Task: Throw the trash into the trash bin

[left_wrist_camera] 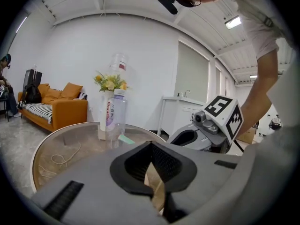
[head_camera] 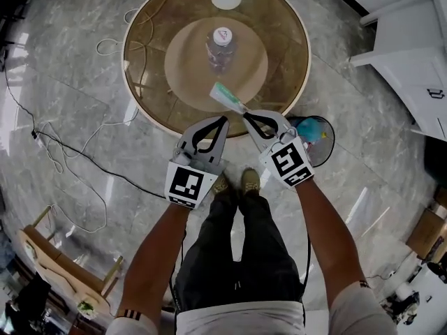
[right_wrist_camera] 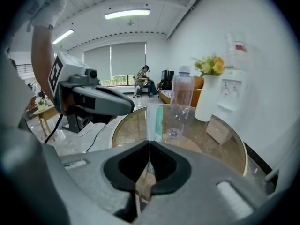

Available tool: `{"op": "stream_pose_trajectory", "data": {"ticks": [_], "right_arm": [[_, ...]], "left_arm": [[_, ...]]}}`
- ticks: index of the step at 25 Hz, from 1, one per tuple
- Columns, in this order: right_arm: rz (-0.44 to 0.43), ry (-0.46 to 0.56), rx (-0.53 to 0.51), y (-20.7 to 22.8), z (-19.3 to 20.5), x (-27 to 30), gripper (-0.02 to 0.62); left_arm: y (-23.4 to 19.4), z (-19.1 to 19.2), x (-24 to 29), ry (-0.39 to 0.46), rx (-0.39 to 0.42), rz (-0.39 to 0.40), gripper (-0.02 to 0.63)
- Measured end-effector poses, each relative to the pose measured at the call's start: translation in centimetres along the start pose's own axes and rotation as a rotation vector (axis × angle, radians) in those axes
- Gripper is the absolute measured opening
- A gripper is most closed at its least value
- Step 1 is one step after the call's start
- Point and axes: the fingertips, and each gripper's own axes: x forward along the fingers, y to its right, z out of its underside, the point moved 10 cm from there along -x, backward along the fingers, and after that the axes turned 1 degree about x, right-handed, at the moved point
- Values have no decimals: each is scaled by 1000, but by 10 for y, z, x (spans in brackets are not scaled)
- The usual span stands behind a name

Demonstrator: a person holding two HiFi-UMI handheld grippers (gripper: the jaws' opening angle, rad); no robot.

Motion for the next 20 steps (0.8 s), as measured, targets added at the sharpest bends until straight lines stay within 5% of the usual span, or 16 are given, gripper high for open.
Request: {"op": "stream_pose_trajectory", "data": {"ticks": [9,20], "right_arm": [[213,162,218,10,13,-94,11],[384,229,315,49,68,-198,11]], "left_arm": [[63,-31,32,-1,27,117,0],[139,-51,96,17,50,189,0]]}}
